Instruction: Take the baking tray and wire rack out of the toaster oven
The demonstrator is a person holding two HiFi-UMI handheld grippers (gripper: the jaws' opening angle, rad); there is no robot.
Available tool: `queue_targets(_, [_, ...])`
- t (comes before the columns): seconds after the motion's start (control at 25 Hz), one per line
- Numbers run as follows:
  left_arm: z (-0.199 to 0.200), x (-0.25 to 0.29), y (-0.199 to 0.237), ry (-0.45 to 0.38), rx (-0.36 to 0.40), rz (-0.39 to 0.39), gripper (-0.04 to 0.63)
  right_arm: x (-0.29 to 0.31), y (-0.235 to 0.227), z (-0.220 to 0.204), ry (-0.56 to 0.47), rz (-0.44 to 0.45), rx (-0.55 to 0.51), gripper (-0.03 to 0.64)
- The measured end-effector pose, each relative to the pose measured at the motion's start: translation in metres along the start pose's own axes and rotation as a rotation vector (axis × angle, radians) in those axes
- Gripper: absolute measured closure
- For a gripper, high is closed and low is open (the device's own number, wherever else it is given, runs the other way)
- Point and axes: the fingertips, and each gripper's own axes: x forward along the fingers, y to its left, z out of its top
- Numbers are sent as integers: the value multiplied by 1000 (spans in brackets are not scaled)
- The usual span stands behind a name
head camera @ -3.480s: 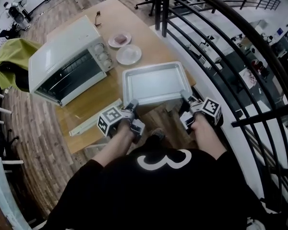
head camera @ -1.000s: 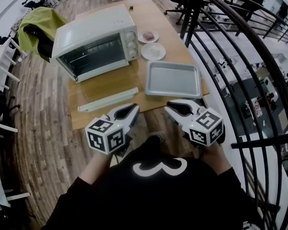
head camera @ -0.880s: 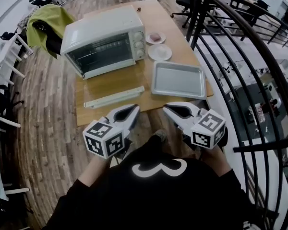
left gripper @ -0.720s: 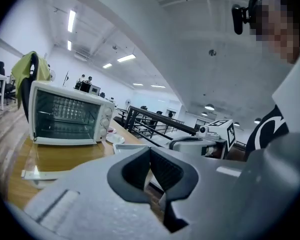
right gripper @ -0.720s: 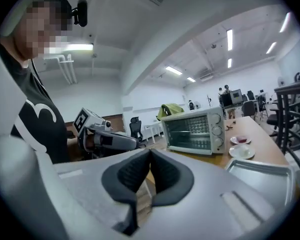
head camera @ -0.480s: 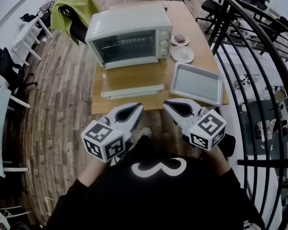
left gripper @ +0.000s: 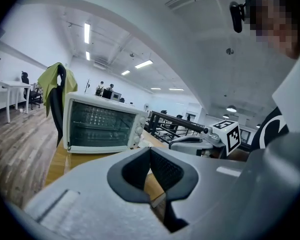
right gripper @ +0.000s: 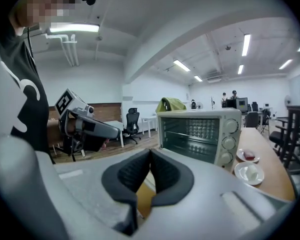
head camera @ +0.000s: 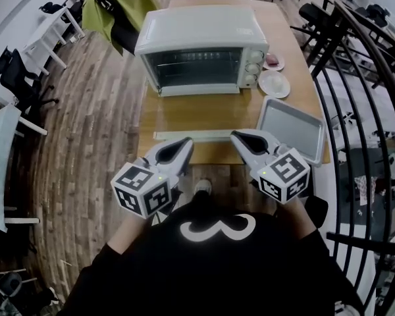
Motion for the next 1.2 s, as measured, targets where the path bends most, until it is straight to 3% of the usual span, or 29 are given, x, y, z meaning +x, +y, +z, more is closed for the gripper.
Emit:
queue_targets(0.2, [18,38,44,-15,-1,-43,584,42,-44,4,-12,-7,112,614])
queue_targets(0.56, [43,92,127,2,-79,-3,583,100,-107,19,-18,-65,200,614])
queue_targets(0.88, [49,119,199,-70,-325,54,580,138,-155,22,-85,-122,402,614])
queue_targets(1.0, [54,129,217,-123,-495,-5,560,150,-172,22,-116,-148,497,614])
queue_targets(1.12, [56,140,228,-180,-694,-84,488,159,-189,18,-184,-167,651,612])
queue_targets(1.2, [54,148,238,-203,-776,-95,471,167,-200,13,-224,-168,763,564])
